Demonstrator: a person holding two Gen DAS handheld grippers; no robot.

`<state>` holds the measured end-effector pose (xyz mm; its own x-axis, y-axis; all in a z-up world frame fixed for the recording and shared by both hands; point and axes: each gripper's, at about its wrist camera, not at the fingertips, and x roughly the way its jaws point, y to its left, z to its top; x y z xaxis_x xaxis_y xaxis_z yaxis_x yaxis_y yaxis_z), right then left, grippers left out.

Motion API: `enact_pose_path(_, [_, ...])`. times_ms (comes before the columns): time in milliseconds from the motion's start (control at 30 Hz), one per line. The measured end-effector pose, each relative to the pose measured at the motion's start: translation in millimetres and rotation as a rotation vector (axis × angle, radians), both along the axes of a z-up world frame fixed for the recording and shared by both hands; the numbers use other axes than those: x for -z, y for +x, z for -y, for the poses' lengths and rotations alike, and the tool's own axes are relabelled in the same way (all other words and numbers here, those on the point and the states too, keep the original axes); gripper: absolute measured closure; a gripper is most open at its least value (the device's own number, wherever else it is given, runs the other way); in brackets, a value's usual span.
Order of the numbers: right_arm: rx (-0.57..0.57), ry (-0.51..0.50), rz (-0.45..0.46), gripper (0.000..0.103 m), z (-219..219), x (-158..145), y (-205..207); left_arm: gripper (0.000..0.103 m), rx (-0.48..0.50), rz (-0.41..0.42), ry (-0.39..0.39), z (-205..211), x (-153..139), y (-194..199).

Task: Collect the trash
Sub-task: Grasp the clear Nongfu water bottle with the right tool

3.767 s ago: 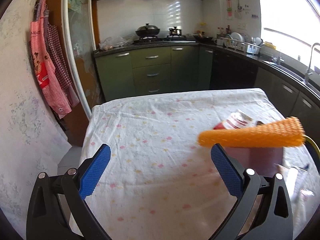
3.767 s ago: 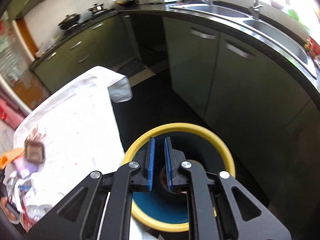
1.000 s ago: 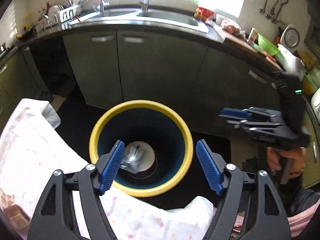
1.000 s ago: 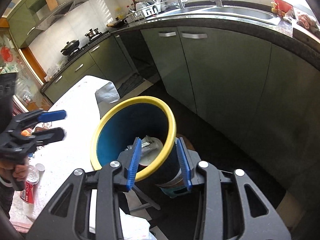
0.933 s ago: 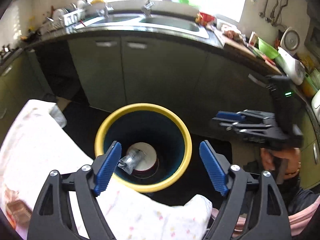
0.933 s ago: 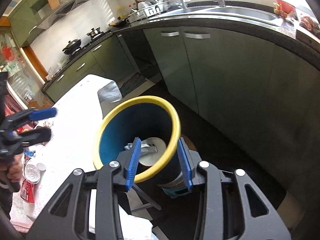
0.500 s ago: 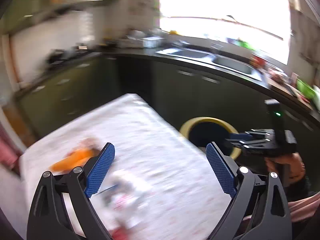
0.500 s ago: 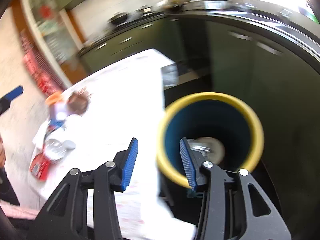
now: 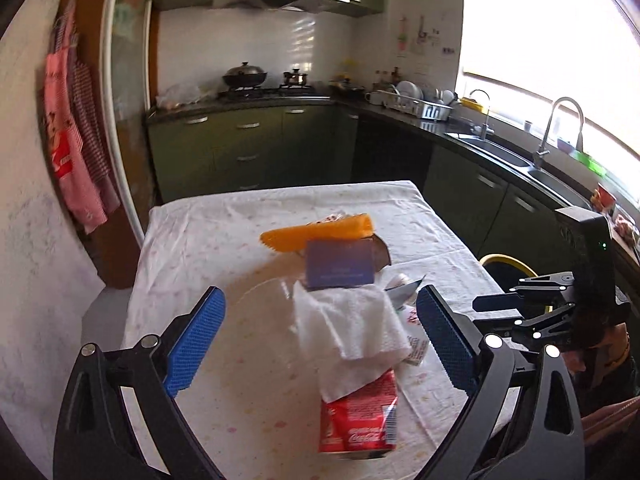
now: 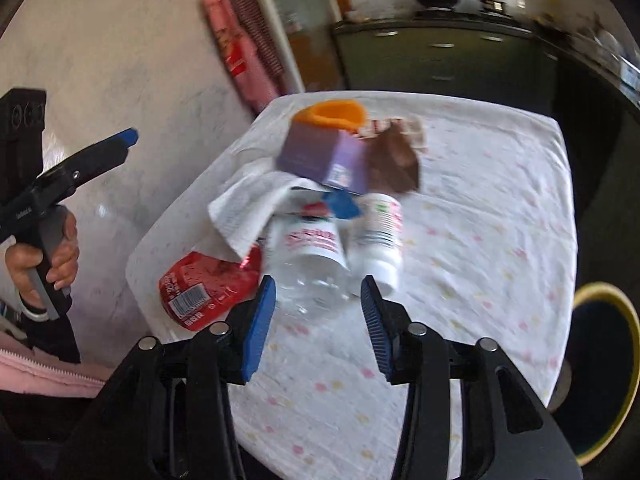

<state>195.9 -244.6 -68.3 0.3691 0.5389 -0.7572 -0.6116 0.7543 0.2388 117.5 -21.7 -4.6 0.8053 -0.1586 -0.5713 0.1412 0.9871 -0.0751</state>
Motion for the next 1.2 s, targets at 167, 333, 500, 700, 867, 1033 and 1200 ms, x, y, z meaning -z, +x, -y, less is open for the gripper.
enact_pose_path(167, [-0.107, -0.117, -0.003, 0.050, -43, 6, 10, 0.008, -0.014, -0.014, -0.036, -16, 16, -4])
enact_pose_path(333, [-0.125, -0.232, 0.024, 0.041, -62, 26, 14, 0.008, -0.013, -0.025, -0.051, -24, 26, -7])
enact_pose_path(500, [-0.124, -0.263, 0.047, 0.034, -67, 41, 15, 0.008, -0.027, -0.028, -0.077, -37, 28, -7])
enact_pose_path(700, [-0.146, -0.295, 0.071, 0.031, -78, 51, 23, 0.008, -0.034, -0.036, -0.097, -44, 34, -6])
enact_pose_path(867, [-0.129, -0.284, 0.028, 0.040, -80, 64, 38, 0.008, -0.029, -0.038, -0.093, -40, 33, -9])
enact_pose_path(1033, [-0.088, -0.248, -0.004, 0.042, -70, 60, 40, 0.008, -0.024, -0.041, -0.095, -38, 33, -9])
enact_pose_path(1200, [-0.079, -0.237, 0.016, 0.042, -59, 37, 17, 0.008, -0.019, -0.045, -0.101, -37, 34, -8])
